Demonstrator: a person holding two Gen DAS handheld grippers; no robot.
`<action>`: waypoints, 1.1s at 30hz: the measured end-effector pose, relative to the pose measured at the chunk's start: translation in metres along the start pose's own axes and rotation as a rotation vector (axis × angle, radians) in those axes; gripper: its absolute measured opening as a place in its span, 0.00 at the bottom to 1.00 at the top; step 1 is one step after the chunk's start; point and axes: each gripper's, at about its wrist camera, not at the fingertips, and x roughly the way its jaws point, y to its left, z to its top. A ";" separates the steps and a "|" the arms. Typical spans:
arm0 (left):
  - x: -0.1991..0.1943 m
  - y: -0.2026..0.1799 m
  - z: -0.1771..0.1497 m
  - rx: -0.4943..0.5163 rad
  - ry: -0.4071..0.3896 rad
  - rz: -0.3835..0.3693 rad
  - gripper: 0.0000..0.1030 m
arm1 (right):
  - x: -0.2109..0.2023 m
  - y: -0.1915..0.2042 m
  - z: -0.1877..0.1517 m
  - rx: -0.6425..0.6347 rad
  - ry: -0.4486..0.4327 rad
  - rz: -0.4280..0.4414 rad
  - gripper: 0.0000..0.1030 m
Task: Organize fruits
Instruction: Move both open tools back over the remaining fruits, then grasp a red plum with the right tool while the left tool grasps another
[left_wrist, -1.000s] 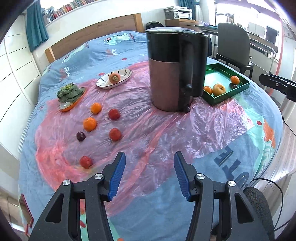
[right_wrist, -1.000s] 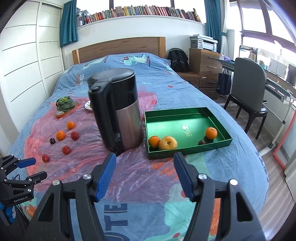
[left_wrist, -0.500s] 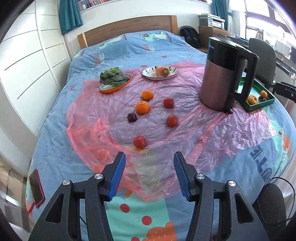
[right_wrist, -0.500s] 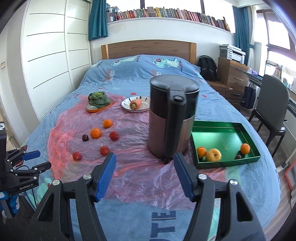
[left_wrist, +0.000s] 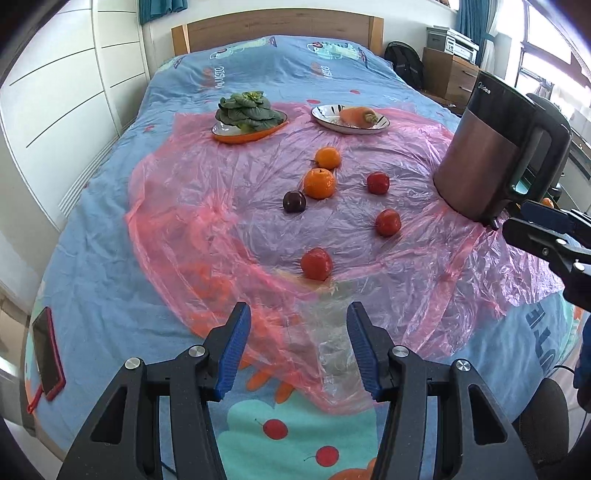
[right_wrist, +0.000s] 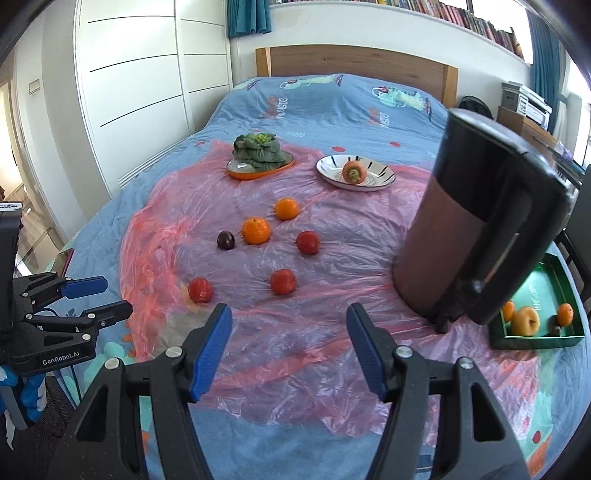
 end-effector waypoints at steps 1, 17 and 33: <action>0.007 0.000 0.002 0.000 0.009 -0.007 0.47 | 0.009 0.002 0.001 0.000 0.012 0.007 0.86; 0.087 0.007 0.026 -0.036 0.094 -0.109 0.47 | 0.131 0.009 0.022 0.008 0.133 0.050 0.80; 0.113 0.007 0.027 -0.083 0.137 -0.155 0.37 | 0.176 -0.002 0.018 0.029 0.198 0.057 0.62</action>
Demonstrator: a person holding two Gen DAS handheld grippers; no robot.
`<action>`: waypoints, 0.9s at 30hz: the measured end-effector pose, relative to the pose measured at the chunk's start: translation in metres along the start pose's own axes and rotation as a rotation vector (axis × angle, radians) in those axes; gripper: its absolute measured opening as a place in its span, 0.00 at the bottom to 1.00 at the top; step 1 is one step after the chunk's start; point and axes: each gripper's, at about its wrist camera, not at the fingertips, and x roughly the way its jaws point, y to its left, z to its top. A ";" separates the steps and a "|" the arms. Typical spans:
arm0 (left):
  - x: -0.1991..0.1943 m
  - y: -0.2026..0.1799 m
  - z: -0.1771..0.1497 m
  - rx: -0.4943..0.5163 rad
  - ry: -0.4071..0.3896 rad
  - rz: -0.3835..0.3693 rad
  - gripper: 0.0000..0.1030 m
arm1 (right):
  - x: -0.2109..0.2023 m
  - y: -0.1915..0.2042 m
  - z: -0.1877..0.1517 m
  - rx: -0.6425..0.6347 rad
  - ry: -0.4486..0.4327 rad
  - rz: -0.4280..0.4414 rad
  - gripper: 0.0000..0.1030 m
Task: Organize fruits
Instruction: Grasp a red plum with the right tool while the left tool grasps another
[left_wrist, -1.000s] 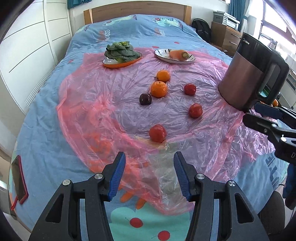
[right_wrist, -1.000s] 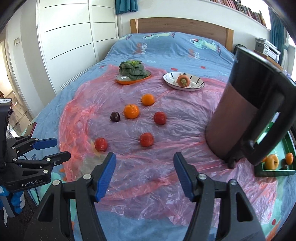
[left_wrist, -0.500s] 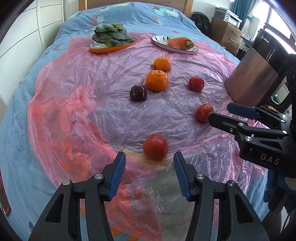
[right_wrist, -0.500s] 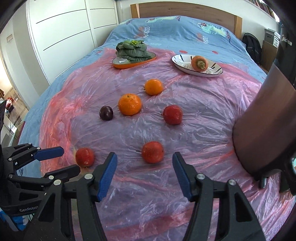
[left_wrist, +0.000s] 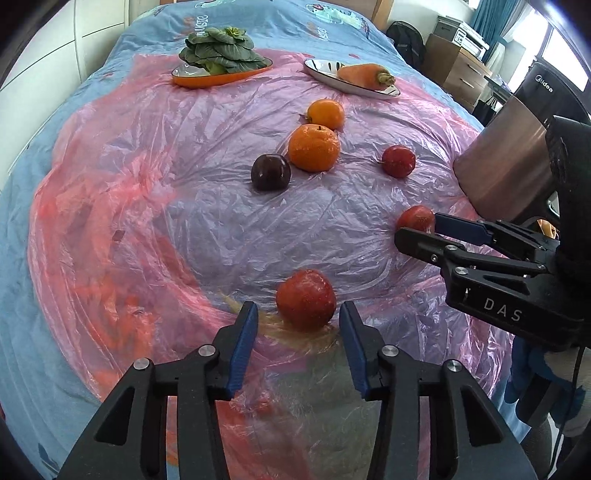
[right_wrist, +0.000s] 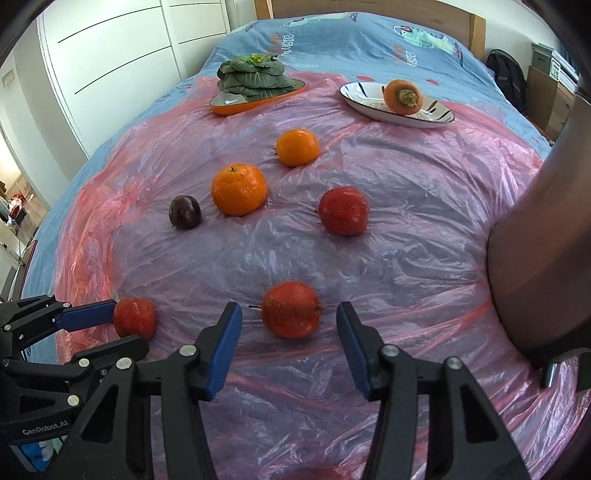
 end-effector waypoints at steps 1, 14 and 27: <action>0.001 0.000 0.000 0.001 0.001 0.000 0.36 | 0.001 0.000 0.000 0.000 0.002 0.001 0.62; 0.007 -0.002 0.004 0.009 0.004 -0.008 0.33 | 0.008 0.002 -0.003 0.001 0.013 0.012 0.40; 0.010 0.002 0.005 -0.006 0.007 -0.019 0.28 | 0.009 -0.003 -0.003 0.007 0.018 0.039 0.37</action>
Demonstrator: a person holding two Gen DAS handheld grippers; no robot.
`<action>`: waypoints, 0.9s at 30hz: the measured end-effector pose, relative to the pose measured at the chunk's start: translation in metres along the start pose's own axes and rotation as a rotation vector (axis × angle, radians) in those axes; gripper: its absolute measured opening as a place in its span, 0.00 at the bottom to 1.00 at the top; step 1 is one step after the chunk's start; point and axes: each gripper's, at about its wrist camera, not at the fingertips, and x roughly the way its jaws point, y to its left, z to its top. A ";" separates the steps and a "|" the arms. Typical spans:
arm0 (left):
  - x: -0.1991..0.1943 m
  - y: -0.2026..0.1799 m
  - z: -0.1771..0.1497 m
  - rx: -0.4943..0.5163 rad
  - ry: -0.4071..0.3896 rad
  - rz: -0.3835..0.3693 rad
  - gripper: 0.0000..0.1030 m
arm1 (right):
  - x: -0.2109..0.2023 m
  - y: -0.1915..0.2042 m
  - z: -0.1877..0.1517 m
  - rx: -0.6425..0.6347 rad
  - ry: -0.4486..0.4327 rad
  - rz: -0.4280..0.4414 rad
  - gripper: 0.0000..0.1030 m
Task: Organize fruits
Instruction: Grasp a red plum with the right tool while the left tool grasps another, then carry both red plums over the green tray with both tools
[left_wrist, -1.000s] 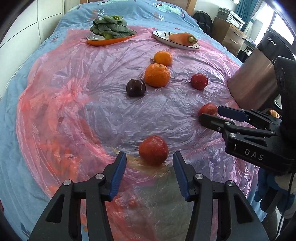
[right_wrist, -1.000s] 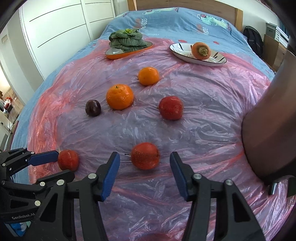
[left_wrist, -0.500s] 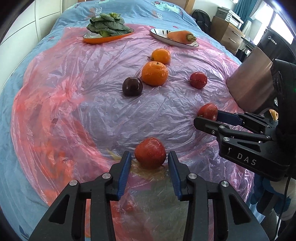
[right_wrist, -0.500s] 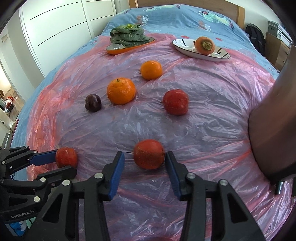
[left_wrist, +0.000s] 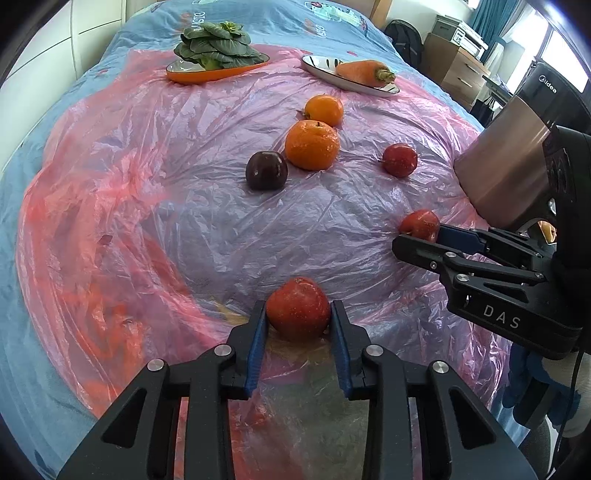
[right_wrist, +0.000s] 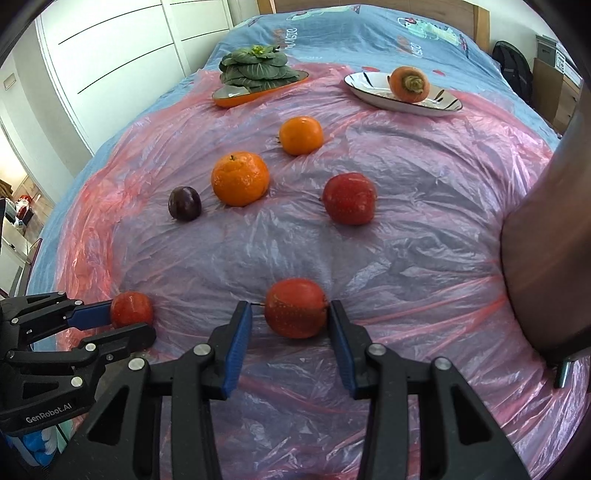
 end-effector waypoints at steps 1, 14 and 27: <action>-0.001 0.000 0.000 -0.002 -0.002 -0.001 0.28 | -0.001 0.000 0.000 0.000 -0.001 0.001 0.37; -0.030 -0.002 0.003 -0.014 -0.047 -0.011 0.28 | -0.039 0.001 0.001 -0.003 -0.050 -0.009 0.37; -0.087 -0.017 -0.006 0.005 -0.121 -0.019 0.28 | -0.114 0.004 -0.021 0.011 -0.116 -0.018 0.37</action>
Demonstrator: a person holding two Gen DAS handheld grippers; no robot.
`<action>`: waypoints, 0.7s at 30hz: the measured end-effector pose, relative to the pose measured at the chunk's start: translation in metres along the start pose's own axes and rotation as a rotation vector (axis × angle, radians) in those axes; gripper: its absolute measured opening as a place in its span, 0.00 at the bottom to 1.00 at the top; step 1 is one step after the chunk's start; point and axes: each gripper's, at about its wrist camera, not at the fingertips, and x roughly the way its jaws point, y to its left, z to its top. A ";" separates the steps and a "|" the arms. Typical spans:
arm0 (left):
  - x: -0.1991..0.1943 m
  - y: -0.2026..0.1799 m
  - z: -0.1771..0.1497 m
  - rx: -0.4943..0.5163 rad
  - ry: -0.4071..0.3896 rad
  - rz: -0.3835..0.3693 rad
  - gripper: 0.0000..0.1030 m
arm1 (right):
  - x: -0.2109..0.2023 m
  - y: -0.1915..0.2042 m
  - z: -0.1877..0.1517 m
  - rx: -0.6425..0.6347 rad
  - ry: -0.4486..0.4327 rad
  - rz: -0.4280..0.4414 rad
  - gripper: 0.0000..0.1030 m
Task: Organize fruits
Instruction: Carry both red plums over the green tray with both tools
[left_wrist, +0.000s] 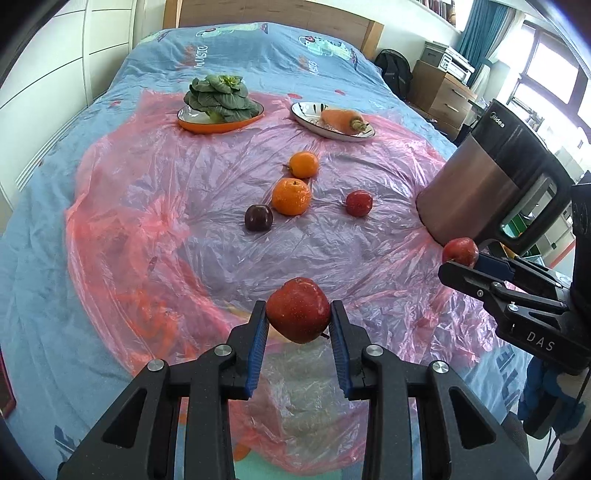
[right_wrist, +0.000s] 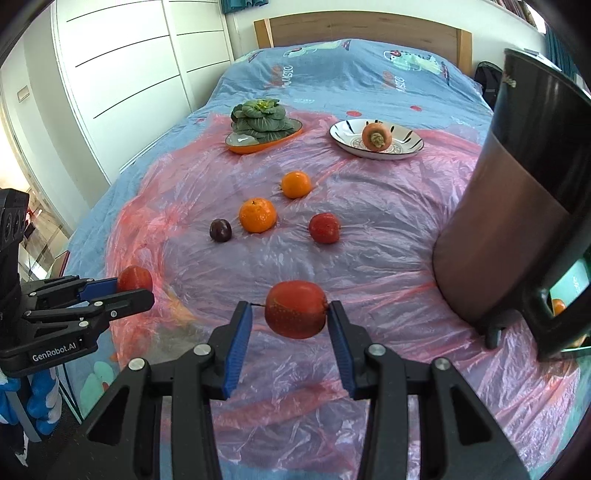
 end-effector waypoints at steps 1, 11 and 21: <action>-0.004 -0.002 -0.001 0.005 -0.006 -0.001 0.28 | -0.005 -0.001 -0.002 0.003 -0.005 -0.001 0.37; -0.047 -0.038 -0.009 0.073 -0.054 -0.023 0.28 | -0.072 -0.015 -0.033 0.041 -0.068 -0.030 0.37; -0.070 -0.106 -0.011 0.177 -0.060 -0.086 0.28 | -0.141 -0.052 -0.073 0.074 -0.171 -0.114 0.38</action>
